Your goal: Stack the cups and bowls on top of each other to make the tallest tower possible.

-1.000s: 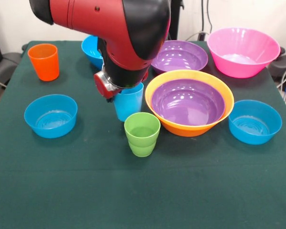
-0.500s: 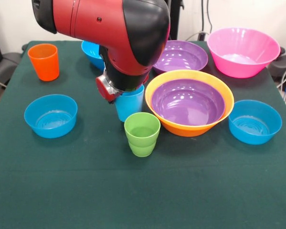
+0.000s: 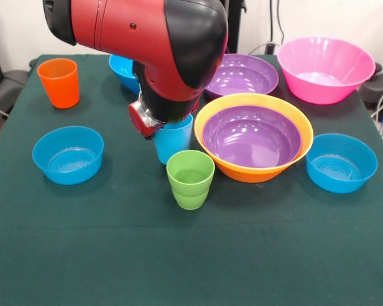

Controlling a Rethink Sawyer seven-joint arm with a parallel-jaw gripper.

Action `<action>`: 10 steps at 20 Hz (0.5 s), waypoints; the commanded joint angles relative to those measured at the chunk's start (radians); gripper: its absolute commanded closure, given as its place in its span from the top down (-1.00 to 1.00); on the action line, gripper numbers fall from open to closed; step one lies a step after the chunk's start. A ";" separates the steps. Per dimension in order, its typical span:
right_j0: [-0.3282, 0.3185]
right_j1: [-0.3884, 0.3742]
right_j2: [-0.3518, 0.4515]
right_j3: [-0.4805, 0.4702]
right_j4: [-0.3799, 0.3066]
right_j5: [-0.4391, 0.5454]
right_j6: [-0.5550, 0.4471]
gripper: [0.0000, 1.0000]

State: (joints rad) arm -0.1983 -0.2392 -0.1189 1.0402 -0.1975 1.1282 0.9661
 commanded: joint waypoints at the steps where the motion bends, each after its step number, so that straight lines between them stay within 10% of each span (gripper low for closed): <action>1: 0.013 -0.014 0.077 0.026 0.013 -0.125 0.176 -1.00; 10: 0.016 -0.008 0.080 0.033 0.024 -0.147 0.178 -1.00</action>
State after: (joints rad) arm -0.1980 -0.2391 -0.1189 1.0402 -0.1958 1.0530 0.9665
